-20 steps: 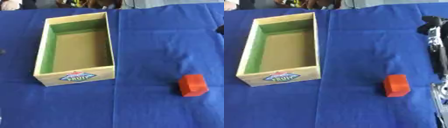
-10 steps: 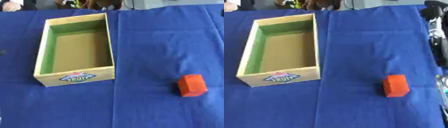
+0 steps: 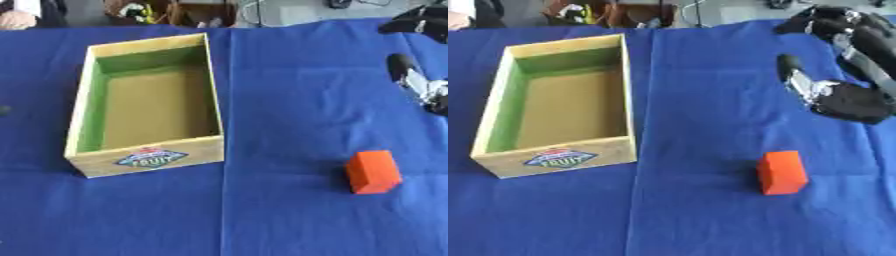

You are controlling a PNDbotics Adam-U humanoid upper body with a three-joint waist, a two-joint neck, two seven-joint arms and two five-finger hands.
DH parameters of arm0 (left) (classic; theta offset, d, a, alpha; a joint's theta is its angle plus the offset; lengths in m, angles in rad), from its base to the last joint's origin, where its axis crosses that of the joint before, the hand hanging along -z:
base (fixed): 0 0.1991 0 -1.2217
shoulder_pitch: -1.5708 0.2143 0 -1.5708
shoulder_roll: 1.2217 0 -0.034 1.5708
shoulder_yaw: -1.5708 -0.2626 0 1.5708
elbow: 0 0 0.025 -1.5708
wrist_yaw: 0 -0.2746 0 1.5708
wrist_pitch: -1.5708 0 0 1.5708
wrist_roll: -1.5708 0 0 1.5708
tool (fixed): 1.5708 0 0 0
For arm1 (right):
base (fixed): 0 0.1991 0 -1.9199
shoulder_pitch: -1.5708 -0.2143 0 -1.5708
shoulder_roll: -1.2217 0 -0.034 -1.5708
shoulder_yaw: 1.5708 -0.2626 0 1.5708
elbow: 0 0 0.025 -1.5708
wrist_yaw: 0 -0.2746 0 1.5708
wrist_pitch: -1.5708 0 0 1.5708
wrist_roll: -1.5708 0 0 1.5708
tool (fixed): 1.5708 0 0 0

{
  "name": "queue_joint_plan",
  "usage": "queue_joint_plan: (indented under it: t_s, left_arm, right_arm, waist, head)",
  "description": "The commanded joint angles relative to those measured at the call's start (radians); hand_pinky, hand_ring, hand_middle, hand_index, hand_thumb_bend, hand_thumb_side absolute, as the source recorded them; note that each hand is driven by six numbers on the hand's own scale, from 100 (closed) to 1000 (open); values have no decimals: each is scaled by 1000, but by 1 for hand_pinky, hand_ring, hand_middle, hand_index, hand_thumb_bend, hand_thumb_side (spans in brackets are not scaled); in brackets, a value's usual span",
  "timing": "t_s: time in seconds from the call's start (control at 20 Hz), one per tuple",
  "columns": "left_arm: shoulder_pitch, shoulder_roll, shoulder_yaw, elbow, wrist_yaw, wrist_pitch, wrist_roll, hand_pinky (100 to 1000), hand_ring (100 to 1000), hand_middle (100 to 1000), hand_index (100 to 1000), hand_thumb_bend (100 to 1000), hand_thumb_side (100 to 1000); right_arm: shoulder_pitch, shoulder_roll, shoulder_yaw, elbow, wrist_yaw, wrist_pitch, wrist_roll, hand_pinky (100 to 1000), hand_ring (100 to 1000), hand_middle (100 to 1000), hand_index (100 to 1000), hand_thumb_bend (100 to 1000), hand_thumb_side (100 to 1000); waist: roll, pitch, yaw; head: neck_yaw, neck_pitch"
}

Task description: Pick up objects on the table and place them in the box.

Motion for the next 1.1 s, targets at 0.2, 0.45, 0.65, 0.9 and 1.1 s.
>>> queue_joint_plan:
  t_s: [0.2, 0.45, 0.65, 0.9, 1.1]
  left_arm:
    - [-2, 28, -5, -18, -4, 2, -3, 627, 744, 744, 782, 100, 975]
    - [-2, 29, -4, -18, -4, 2, -2, 627, 747, 745, 782, 100, 975]
    - [-3, 29, -5, -18, -3, 3, -3, 627, 747, 745, 782, 100, 975]
    - [-2, 30, -7, -18, -3, 4, -5, 626, 748, 746, 782, 100, 976]
    - [0, 29, -8, -18, -3, 4, -6, 626, 749, 746, 782, 100, 976]
  right_arm:
    - [16, -135, 46, -21, 12, -28, 65, 815, 812, 771, 878, 100, 1000]
    - [50, -151, 51, -21, 28, -53, 82, 830, 830, 774, 892, 143, 1000]
    - [69, -152, 51, -21, 20, -97, 137, 856, 854, 776, 916, 370, 1000]
    - [72, -158, 59, -21, -19, -135, 247, 884, 882, 801, 946, 480, 933]
    - [77, -156, 63, -21, -31, -151, 324, 897, 897, 820, 968, 496, 863]
  waist:
    - [-7, -23, -12]
    - [-7, -21, -23]
    - [-5, -21, -27]
    - [-5, -24, -29]
    - [-8, -24, -33]
  head:
    - [7, -1]
    - [10, -6]
    - [11, -8]
    - [9, -7]
    - [12, -5]
